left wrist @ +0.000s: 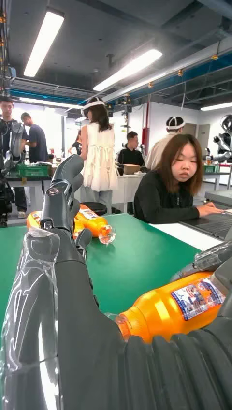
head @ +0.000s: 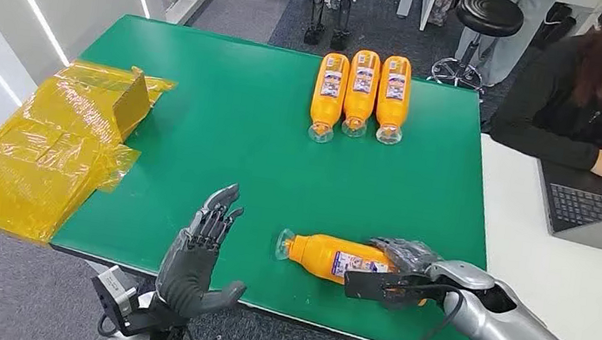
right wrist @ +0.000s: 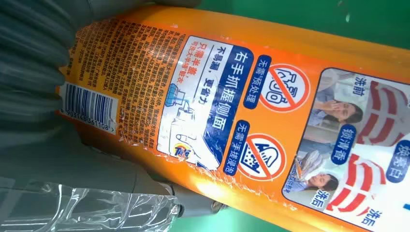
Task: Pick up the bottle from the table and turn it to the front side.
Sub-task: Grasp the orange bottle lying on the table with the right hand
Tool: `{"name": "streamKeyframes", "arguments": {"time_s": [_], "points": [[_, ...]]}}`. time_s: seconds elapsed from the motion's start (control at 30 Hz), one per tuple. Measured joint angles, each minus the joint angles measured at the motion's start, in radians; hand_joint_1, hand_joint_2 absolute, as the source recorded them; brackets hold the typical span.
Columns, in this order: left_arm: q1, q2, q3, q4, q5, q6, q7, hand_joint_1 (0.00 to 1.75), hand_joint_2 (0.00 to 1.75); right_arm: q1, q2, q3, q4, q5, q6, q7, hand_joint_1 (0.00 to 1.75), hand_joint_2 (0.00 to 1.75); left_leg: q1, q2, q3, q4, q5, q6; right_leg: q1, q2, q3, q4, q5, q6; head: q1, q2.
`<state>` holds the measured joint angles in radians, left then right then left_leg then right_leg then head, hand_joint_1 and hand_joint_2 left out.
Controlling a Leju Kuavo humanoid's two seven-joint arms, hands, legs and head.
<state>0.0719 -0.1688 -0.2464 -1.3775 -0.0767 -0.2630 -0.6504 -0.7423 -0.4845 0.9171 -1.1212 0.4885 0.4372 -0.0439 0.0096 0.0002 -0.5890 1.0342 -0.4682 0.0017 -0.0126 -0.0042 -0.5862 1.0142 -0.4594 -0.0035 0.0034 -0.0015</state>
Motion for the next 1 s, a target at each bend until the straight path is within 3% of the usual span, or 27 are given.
{"name": "streamKeyframes", "arguments": {"time_s": [0.23, 0.47, 0.57, 0.73, 1.0], "points": [[0.001, 0.004, -0.001, 0.000, 0.002, 0.003, -0.004, 0.00, 1.75, 0.004, -0.012, 0.008, -0.008, 0.007, -0.053, 0.005, 1.75, 1.75, 0.000, 0.000, 0.000, 0.000, 0.000, 0.000, 0.000, 0.000, 0.000, 0.000, 0.000, 0.000, 0.000, 0.000], [0.011, 0.002, -0.001, -0.007, -0.004, 0.004, -0.007, 0.00, 1.75, 0.064, -0.037, -0.011, -0.061, 0.075, -0.212, 0.014, 1.75, 1.75, 0.000, -0.001, -0.001, 0.000, 0.000, 0.000, 0.000, -0.001, 0.000, 0.000, 0.000, 0.000, 0.000, 0.000], [0.015, 0.001, -0.001, -0.010, -0.012, 0.011, -0.009, 0.00, 1.75, 0.113, -0.034, -0.055, -0.087, 0.149, -0.339, -0.001, 1.75, 1.75, 0.000, -0.001, -0.002, 0.000, 0.000, 0.000, 0.000, -0.001, -0.001, 0.000, 0.000, 0.000, 0.000, 0.000], [0.023, 0.002, 0.000, -0.015, -0.022, 0.026, -0.020, 0.00, 1.75, 0.232, 0.022, -0.189, -0.164, 0.302, -0.515, -0.034, 1.75, 1.75, 0.001, -0.002, -0.002, 0.000, 0.000, 0.000, 0.001, -0.002, -0.001, 0.000, -0.001, 0.000, 0.000, 0.000], [0.028, 0.003, 0.005, -0.019, -0.025, 0.030, -0.025, 0.00, 1.75, 0.424, 0.131, -0.301, -0.300, 0.435, -0.621, -0.063, 1.75, 1.75, 0.001, -0.003, -0.003, -0.001, 0.000, 0.000, 0.001, -0.003, -0.002, 0.000, -0.002, -0.001, 0.000, 0.000]]}}
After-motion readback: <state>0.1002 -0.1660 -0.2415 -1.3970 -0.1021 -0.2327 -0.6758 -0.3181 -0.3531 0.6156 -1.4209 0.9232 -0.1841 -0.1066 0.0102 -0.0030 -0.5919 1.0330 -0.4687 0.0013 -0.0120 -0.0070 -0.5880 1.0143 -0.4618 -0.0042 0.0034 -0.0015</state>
